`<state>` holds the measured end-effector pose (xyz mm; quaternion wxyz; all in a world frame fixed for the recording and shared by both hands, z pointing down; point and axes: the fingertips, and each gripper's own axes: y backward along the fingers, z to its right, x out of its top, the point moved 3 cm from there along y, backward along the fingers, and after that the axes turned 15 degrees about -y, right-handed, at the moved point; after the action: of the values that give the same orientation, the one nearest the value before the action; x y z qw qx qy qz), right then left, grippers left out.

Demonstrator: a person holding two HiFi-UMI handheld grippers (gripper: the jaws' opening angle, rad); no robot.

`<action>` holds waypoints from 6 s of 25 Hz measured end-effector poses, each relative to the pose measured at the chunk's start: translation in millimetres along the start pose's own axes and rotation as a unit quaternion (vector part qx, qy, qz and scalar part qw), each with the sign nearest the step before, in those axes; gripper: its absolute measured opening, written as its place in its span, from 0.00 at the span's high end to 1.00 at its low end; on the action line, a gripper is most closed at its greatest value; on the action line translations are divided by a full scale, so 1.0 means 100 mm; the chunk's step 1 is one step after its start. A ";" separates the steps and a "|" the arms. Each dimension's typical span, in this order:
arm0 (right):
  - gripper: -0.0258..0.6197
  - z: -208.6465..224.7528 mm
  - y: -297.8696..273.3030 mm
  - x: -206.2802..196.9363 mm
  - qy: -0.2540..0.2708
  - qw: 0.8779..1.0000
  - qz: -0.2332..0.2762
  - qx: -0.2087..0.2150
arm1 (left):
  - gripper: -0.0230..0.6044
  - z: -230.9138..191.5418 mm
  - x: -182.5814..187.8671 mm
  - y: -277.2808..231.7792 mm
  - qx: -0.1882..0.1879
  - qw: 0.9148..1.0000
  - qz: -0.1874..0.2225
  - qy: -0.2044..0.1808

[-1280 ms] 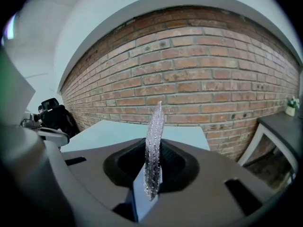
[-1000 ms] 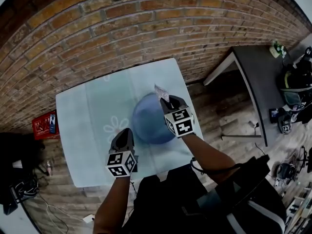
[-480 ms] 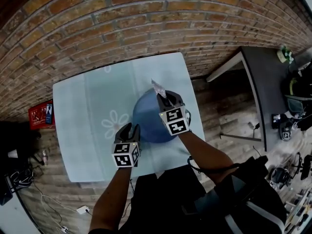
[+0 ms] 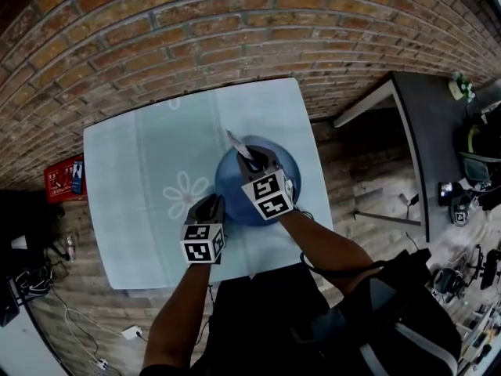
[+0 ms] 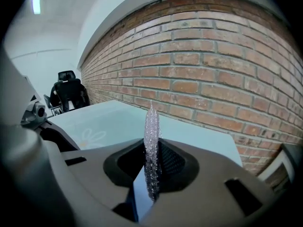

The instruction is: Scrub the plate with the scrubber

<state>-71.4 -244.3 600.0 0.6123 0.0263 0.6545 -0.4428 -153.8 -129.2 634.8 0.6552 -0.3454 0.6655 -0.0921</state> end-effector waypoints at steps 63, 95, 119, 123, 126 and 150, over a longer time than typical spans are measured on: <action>0.85 -1.14 0.65 -0.80 -0.050 0.965 -0.116 0.231 | 0.89 0.19 -0.24 0.71 0.067 0.997 0.015 0.034; 0.85 -0.65 1.20 -0.99 -0.037 0.968 -0.116 0.218 | 0.91 0.37 -0.05 0.54 0.068 0.997 0.026 0.039; 0.85 0.09 0.51 -0.06 0.037 0.979 -0.073 0.188 | 0.91 0.32 0.02 0.52 0.091 0.994 0.031 0.058; 0.85 0.05 0.25 -0.02 0.009 0.977 -0.082 0.194 | 0.91 0.32 0.05 0.49 0.092 0.993 0.031 0.060; 0.85 0.08 0.09 -0.03 -0.007 0.978 -0.087 0.188 | 0.91 0.32 0.09 0.43 0.087 0.994 0.028 0.052; 0.85 0.93 0.18 -0.18 -0.080 0.994 -0.045 0.057 | 0.91 0.49 0.07 0.16 0.035 0.999 0.004 0.013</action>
<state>16.0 -281.2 617.9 0.6391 -0.0040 0.5779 -0.5074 -113.0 -104.9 613.9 0.6583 -0.3183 0.6720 -0.1172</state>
